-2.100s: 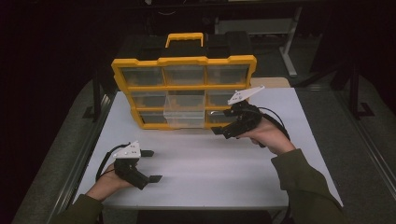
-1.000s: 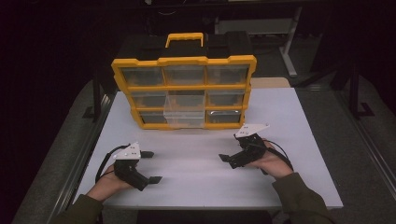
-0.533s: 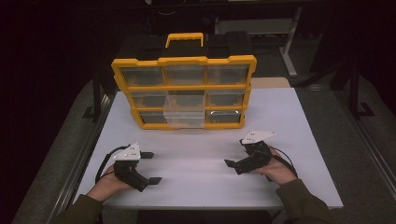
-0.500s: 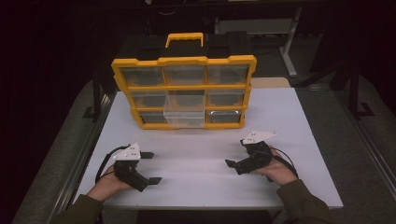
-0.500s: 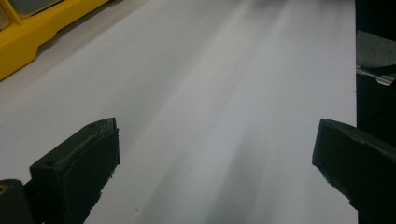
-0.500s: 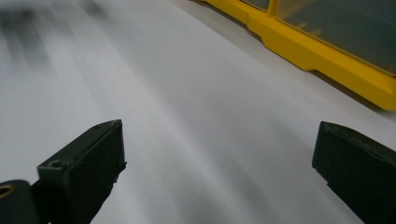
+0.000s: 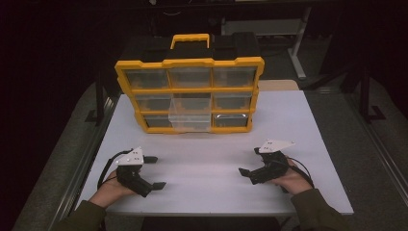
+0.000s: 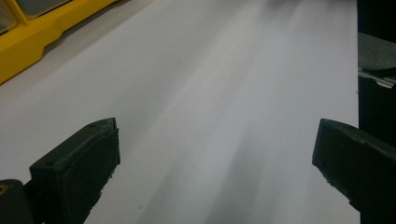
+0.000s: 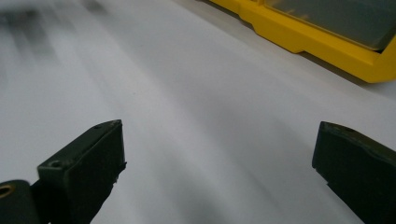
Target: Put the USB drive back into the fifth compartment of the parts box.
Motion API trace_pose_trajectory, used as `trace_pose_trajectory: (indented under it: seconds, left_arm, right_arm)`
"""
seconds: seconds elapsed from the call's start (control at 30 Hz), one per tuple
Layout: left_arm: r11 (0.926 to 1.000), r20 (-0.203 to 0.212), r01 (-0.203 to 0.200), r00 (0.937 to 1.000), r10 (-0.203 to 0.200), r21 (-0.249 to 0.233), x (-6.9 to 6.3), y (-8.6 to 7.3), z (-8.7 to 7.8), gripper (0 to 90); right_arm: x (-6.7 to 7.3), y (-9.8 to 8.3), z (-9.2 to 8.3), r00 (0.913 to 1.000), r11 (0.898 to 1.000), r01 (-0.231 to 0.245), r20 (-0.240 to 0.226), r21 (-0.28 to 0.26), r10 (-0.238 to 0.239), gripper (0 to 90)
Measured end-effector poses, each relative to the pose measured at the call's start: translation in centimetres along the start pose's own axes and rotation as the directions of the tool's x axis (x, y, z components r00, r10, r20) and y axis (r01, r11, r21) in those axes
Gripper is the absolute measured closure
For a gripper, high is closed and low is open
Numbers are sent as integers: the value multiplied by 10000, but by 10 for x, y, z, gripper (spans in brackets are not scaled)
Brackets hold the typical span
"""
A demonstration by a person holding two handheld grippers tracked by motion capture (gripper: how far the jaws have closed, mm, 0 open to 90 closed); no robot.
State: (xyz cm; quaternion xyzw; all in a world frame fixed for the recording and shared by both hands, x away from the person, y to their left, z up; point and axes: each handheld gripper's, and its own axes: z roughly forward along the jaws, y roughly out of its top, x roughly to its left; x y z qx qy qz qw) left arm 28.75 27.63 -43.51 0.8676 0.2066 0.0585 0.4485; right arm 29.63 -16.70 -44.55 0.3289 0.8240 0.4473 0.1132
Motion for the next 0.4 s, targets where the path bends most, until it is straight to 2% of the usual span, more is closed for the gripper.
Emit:
trace_pose_trajectory:
  seconds: [0.4]
  left_arm:
    - [10000,-9,-47,10000,47,58,0,0,1,2]
  right_arm:
    - [-3,-13,-8,9999,9999,-139,-8,-97,139,18]
